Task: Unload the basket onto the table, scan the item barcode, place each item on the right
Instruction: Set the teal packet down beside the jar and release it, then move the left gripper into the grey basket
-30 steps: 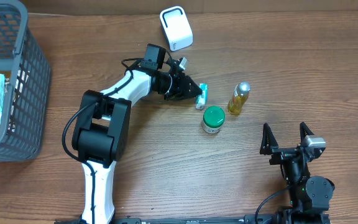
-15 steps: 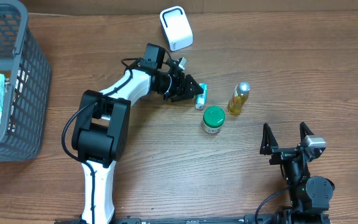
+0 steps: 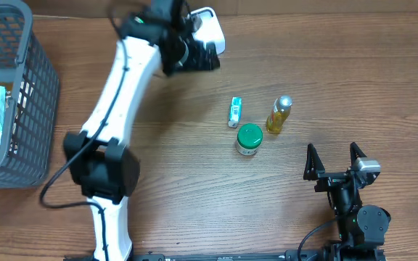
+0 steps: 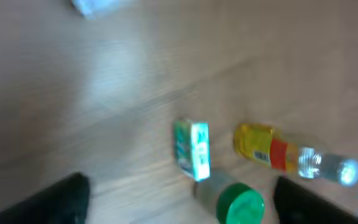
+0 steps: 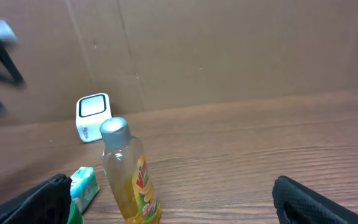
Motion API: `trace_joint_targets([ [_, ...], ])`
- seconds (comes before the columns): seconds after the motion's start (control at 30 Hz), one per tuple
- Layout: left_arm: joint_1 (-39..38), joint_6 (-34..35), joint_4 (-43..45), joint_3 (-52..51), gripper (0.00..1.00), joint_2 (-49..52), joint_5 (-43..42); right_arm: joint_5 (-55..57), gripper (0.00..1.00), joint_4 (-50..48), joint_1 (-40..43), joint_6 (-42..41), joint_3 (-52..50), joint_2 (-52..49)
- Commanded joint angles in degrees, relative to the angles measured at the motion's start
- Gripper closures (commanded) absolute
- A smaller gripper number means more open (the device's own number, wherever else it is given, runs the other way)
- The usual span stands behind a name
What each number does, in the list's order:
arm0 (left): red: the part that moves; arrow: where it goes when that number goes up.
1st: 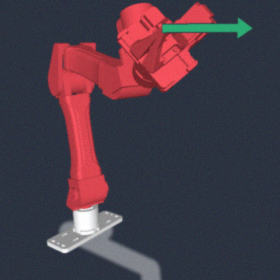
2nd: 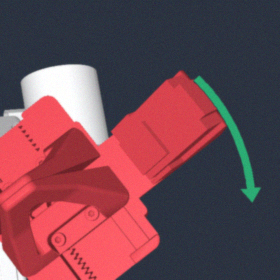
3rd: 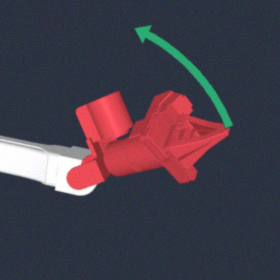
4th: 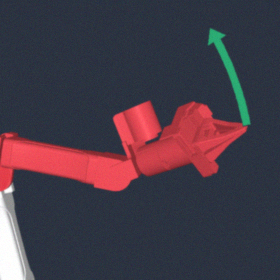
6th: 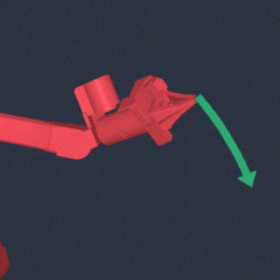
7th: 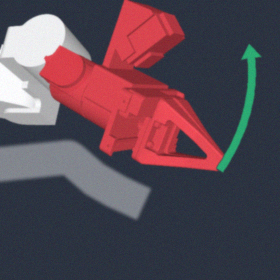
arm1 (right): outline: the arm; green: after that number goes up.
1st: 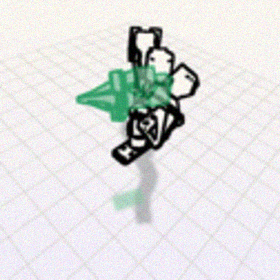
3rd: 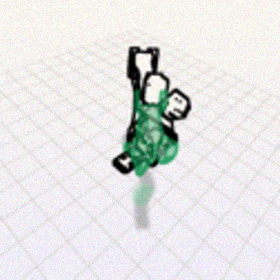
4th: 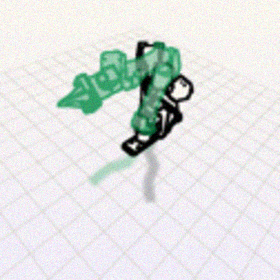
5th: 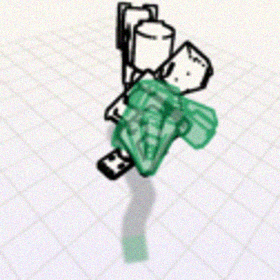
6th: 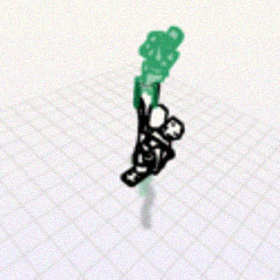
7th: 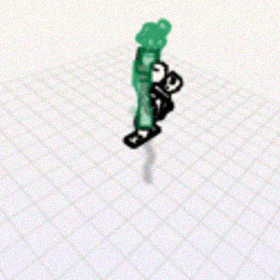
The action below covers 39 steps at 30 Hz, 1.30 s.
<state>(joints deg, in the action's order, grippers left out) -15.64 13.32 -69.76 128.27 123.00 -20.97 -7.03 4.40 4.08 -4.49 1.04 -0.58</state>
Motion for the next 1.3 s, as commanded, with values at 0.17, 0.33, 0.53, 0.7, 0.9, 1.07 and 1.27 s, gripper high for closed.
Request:
trace_joint_targets([
  [0.17,6.32,-9.55,-11.50,23.17,0.01,-10.49,29.64,0.52,0.00,-0.22,-0.31,-0.24,-0.59,0.42],
  [0.33,12.48,-11.82,-10.45,24.96,0.00,-17.25,40.74,0.52,0.00,-0.22,-0.31,-0.24,-0.59,0.42],
  [0.53,23.96,-18.01,-9.20,24.92,0.00,-20.02,46.29,0.52,0.00,-0.22,-0.31,-0.22,-0.59,0.42],
  [0.7,35.01,-18.47,-9.46,22.16,0.01,-19.12,44.00,0.52,0.00,-0.22,-0.31,-0.22,-0.59,0.42],
  [0.9,45.59,-18.73,-8.44,14.75,0.00,-17.77,35.41,0.50,0.00,-0.22,-0.31,-0.24,-0.59,0.42],
  [1.07,51.52,-18.95,-4.15,5.07,0.00,-17.09,31.34,0.52,0.00,-0.22,-0.31,-0.22,-0.59,0.42],
  [1.27,55.56,-18.95,0.79,-7.56,0.00,-15.65,31.43,0.52,0.00,-0.22,-0.31,-0.22,-0.59,0.42],
])
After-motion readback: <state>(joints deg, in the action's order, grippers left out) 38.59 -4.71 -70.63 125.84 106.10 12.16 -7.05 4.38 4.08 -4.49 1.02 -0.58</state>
